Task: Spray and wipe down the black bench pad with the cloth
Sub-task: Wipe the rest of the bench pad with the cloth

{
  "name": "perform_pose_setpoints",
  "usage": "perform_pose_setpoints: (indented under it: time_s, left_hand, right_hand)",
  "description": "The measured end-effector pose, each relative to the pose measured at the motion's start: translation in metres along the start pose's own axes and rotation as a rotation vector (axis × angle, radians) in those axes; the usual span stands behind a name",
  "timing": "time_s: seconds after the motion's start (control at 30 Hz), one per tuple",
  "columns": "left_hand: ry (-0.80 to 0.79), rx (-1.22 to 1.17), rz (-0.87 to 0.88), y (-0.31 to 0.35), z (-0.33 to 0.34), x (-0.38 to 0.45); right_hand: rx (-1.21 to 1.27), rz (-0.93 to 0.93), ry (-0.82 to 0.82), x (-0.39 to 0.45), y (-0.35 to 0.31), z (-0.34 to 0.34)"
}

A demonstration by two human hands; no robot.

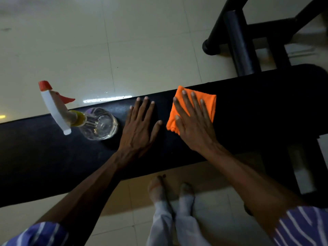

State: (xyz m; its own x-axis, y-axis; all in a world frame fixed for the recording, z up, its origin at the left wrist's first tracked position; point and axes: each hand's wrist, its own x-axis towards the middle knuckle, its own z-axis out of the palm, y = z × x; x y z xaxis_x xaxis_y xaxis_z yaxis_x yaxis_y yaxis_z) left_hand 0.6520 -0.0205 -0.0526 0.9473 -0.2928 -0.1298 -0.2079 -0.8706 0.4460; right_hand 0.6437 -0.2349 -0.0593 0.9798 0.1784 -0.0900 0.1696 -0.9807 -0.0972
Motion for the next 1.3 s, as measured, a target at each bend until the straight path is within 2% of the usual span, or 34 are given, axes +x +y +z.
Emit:
perform_pose_setpoints:
  time_s: [0.1, 0.23, 0.3, 0.37, 0.43, 0.53, 0.6, 0.67, 0.73, 0.77, 0.87, 0.97, 1.03, 1.1, 1.2, 1.23, 1.3]
  left_hand:
    - [-0.02, 0.005, 0.018, 0.01, -0.001, 0.001]
    - [-0.029, 0.01, 0.072, 0.016, 0.004, 0.006]
    - [-0.026, 0.018, 0.079, 0.018, 0.007, 0.009]
    - [-0.022, 0.021, 0.072, 0.023, 0.01, 0.011]
    - [-0.024, 0.014, 0.07, 0.031, 0.012, 0.016]
    - [-0.042, 0.028, 0.081, 0.042, 0.021, 0.025]
    - [-0.061, 0.08, 0.092, 0.046, 0.031, 0.026]
    - [-0.047, 0.155, 0.105, 0.044, 0.042, 0.024]
    - [-0.023, 0.203, 0.115, 0.041, 0.048, 0.023]
    - [-0.019, 0.207, 0.114, 0.041, 0.048, 0.023]
    - [-0.013, 0.166, 0.089, 0.045, 0.045, 0.023]
    - [-0.011, 0.134, 0.09, 0.057, 0.043, 0.03]
    - [-0.001, 0.133, 0.109, 0.067, 0.044, 0.039]
    - [0.01, 0.125, 0.134, 0.079, 0.047, 0.051]
    - [0.018, 0.129, 0.161, 0.094, 0.054, 0.063]
    - [0.015, 0.125, 0.159, 0.098, 0.056, 0.066]
    - [0.017, 0.116, 0.138, 0.106, 0.057, 0.073]
  right_hand:
    - [-0.034, -0.044, -0.064, 0.0, 0.047, -0.011]
    - [0.061, 0.285, -0.044, 0.054, 0.068, -0.017]
    - [0.084, 0.348, -0.009, 0.056, 0.049, -0.015]
    - [0.062, 0.272, 0.025, 0.029, 0.03, -0.011]
    - [0.006, 0.117, 0.011, -0.01, 0.028, -0.008]
    - [-0.065, -0.048, -0.083, -0.024, 0.071, -0.015]
    - [-0.068, 0.016, -0.078, 0.001, 0.106, -0.019]
    - [0.008, 0.231, -0.026, 0.035, 0.125, -0.022]
    - [0.068, 0.393, 0.011, 0.052, 0.114, -0.021]
    - [0.076, 0.407, 0.036, 0.05, 0.101, -0.018]
    - [0.042, 0.198, 0.073, 0.003, 0.075, -0.008]
    - [-0.021, -0.028, -0.016, -0.022, 0.108, -0.013]
    - [-0.03, 0.003, -0.033, -0.002, 0.144, -0.019]
    - [0.009, 0.186, 0.004, 0.033, 0.164, -0.023]
    - [0.073, 0.395, 0.027, 0.06, 0.147, -0.023]
    - [0.073, 0.38, 0.04, 0.054, 0.137, -0.022]
    - [0.055, 0.206, 0.043, 0.024, 0.127, -0.02]
